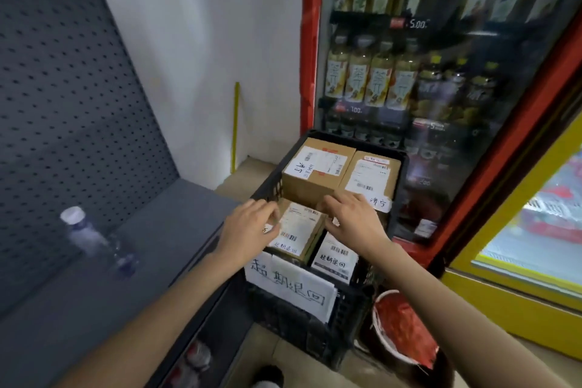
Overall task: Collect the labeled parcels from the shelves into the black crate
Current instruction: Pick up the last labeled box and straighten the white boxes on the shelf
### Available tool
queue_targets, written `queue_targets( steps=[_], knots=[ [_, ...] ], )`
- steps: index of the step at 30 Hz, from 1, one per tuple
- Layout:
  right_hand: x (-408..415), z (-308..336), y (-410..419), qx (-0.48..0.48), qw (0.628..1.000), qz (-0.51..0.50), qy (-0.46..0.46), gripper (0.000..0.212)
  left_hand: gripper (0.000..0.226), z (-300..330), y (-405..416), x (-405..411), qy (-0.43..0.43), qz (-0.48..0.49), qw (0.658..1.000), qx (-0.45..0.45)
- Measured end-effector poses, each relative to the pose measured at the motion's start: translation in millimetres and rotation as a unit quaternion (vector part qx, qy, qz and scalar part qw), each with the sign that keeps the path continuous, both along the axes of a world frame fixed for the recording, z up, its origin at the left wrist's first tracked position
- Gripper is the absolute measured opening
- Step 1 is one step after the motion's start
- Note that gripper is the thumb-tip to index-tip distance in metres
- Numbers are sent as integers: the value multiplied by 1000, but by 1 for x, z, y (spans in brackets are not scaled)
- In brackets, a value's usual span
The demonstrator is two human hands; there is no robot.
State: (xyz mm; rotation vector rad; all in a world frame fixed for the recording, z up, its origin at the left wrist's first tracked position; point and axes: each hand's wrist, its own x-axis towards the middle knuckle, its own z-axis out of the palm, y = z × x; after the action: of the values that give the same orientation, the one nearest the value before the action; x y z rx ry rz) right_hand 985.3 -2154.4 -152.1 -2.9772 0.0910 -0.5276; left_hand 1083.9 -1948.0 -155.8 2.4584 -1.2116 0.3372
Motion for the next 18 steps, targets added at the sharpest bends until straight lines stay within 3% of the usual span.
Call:
queue_targets(
  steps=[3,8,14,18],
  knots=[
    [-2,19,17,-17,999,47,-2,15,10,12,41,-19,-6,71,997,-15],
    [6,35,78,-21,990,134,-34,19,13,26,122,-60,-91,140,985,31],
    [9,41,182,-16,956,290,-37,24,18,32,230,-121,-23,268,963,15],
    [-6,40,266,-16,926,377,-23,23,21,33,307,-174,-26,336,941,24]
  ],
)
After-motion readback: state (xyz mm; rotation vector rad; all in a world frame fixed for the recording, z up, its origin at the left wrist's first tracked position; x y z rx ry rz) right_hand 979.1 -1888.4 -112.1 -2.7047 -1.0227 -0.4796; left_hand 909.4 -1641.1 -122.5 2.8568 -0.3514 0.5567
